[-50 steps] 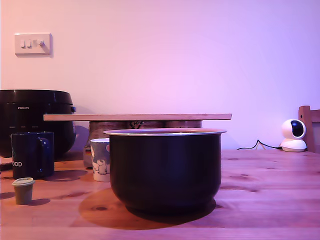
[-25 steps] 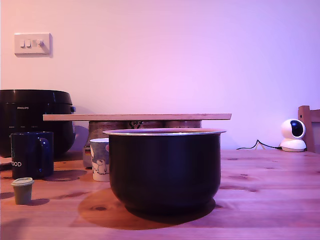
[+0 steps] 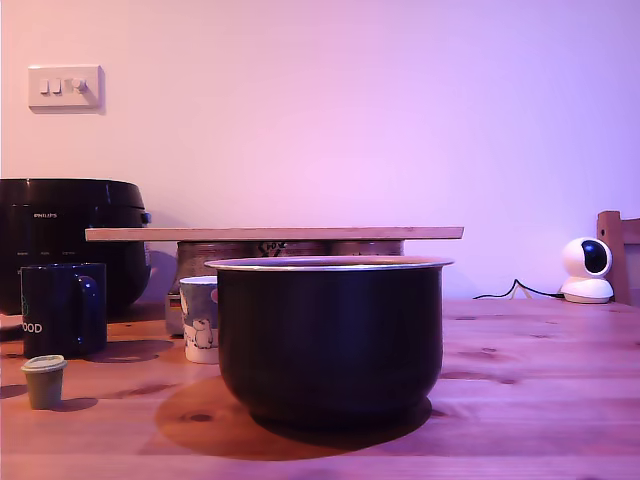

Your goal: Pick up the rice cooker pot, and place it on the shelf behind you

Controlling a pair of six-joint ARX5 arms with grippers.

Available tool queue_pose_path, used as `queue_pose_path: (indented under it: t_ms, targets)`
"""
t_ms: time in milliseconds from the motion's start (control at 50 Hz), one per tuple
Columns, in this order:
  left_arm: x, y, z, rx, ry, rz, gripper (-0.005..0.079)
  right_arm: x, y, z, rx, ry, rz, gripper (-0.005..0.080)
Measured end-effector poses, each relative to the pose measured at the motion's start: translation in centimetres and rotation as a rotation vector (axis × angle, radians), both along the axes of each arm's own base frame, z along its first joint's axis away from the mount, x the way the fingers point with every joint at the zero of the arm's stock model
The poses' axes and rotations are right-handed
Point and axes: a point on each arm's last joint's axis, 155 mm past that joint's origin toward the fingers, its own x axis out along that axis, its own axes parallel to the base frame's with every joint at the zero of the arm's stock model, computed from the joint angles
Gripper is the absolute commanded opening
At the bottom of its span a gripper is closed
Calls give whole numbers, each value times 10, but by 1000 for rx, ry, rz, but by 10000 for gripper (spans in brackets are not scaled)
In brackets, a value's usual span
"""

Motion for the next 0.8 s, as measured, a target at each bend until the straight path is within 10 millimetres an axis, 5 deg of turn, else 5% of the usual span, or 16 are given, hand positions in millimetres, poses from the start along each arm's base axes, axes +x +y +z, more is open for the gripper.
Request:
queue_pose_path:
  t_ms: [340,800]
  targets:
    - [-5,-37,8,81,21,-206,-19,5,20,-6,-174,44,172,-12]
    - [-14,-75,-30,153,130,-406,-19,1,73,-38,-474,1,525,-12]
